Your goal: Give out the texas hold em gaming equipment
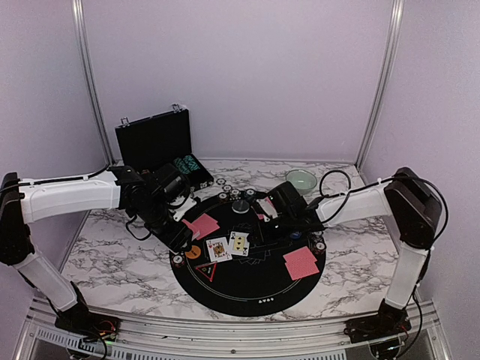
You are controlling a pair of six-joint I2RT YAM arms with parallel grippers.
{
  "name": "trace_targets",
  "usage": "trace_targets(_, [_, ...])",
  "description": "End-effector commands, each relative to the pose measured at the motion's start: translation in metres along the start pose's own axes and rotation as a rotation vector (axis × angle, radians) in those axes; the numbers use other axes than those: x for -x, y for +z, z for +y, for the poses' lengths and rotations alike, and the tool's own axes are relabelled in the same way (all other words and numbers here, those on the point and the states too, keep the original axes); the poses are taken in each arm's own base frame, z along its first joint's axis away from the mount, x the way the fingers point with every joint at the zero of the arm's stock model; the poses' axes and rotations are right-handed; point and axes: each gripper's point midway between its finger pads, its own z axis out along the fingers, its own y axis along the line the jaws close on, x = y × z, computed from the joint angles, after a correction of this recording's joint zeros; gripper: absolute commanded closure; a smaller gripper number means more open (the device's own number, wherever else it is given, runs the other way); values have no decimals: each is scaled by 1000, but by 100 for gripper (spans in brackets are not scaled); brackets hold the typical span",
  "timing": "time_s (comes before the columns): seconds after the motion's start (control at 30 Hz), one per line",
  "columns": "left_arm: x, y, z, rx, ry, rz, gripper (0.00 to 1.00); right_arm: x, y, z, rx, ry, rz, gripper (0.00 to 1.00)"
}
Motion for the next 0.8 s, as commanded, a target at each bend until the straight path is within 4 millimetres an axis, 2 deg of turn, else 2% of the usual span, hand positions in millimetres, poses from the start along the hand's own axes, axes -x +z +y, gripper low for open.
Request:
trace_targets(0.0, [11, -9, -1, -7, 9, -48, 50, 13, 1, 8, 130, 95, -15, 74])
trace_targets(0.13, [11, -8, 0, -7, 9, -48, 50, 15, 2, 5, 158, 126, -24, 68])
trace_targets(0.77, [10, -10, 1, -8, 4, -51, 50, 8, 16, -13, 204, 240, -17, 65])
